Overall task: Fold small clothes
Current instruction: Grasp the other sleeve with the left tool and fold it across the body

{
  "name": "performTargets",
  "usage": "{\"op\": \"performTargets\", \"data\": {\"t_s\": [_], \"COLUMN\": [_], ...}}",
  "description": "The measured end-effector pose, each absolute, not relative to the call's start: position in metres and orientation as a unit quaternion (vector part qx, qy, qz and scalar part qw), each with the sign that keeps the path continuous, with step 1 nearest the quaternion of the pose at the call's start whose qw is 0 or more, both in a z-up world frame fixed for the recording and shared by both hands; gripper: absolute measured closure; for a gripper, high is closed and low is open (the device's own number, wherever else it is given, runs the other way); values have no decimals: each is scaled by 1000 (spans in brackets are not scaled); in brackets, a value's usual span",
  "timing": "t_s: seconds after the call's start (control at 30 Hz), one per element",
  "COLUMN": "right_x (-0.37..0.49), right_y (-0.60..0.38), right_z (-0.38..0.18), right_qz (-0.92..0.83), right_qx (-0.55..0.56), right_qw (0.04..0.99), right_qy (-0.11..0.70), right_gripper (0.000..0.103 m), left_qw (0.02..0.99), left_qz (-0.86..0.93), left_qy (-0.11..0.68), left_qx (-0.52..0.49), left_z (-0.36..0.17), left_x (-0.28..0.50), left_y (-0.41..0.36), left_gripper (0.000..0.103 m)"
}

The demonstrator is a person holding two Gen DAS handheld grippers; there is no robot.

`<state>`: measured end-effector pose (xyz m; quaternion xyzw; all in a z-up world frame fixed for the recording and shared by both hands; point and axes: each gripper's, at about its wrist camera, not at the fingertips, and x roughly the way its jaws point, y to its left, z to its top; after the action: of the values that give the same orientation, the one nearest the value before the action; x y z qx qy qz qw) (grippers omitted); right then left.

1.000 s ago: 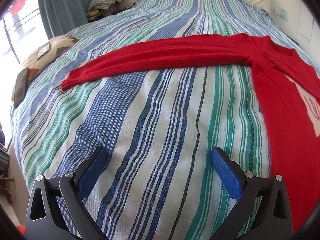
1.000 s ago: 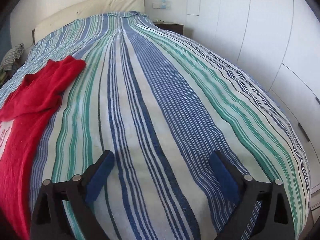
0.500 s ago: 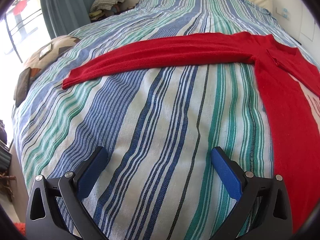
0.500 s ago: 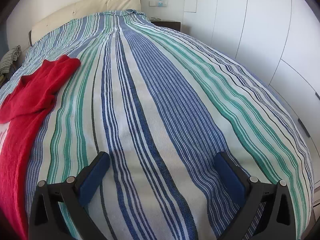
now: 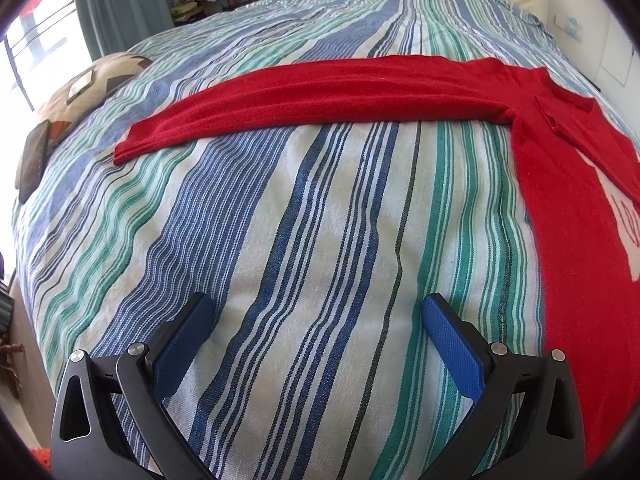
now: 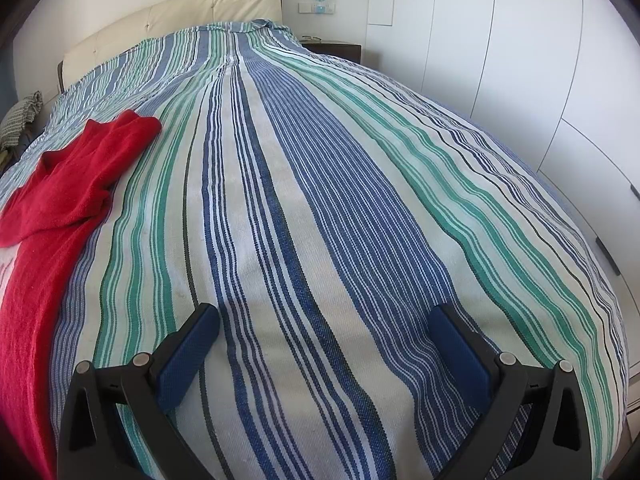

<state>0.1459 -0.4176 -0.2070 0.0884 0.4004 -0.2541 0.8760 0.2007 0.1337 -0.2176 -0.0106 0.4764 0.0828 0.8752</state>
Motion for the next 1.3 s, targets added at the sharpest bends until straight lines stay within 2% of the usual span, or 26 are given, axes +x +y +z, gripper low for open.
{"op": "performTargets", "data": {"t_s": [0.17,0.23,0.3,0.4,0.47,0.53,0.7,0.8,0.83,0.87,0.97,1.07,1.17,1.3], "right_x": [146,146,146,145,145,145,145,145,145,145,145,146,146,145], "right_y": [-418,-418,-418,-418,-417,-417,-417,-417,-417,-417,-417,-417,-417,-417], "right_z": [-207,-207,-207,-207,-207,-207,-206,-206,-206,-206,-206,-206,-206,-207], "right_qz": [-254,-254,-254,-254,-253,-254,-253,-254,-254,-254,-254,-254,-255,-254], "right_qx": [89,89,88,89,90,88,90,88,88,88,88,88,87,90], "right_qw": [876,876,876,877,877,877,877,877,877,877,877,877,877,878], "right_qy": [400,400,401,399,398,398,398,398,398,398,398,398,397,397], "right_gripper": [0,0,0,0,0,0,0,0,0,0,0,0,0,0], "left_qw": [876,865,857,826,789,770,793,793,789,781,789,842,891,920], "left_qz": [84,64,30,41,77,101,90,80,84,84,98,66,-9,-149], "left_qy": [476,495,487,410,397,405,416,431,432,437,443,426,397,344], "left_qx": [-6,-45,-168,-385,-463,-482,-436,-422,-429,-437,-415,-323,-223,-117], "left_z": [-216,-207,-189,-177,-187,-200,-204,-211,-216,-220,-207,-145,-65,26], "left_x": [199,201,201,194,199,212,255,282,286,289,292,305,327,336], "left_y": [133,145,186,279,333,370,388,386,386,387,378,334,251,102], "left_gripper": [0,1,1,1,1,2,13,31,55,98,98,98,98,98]}}
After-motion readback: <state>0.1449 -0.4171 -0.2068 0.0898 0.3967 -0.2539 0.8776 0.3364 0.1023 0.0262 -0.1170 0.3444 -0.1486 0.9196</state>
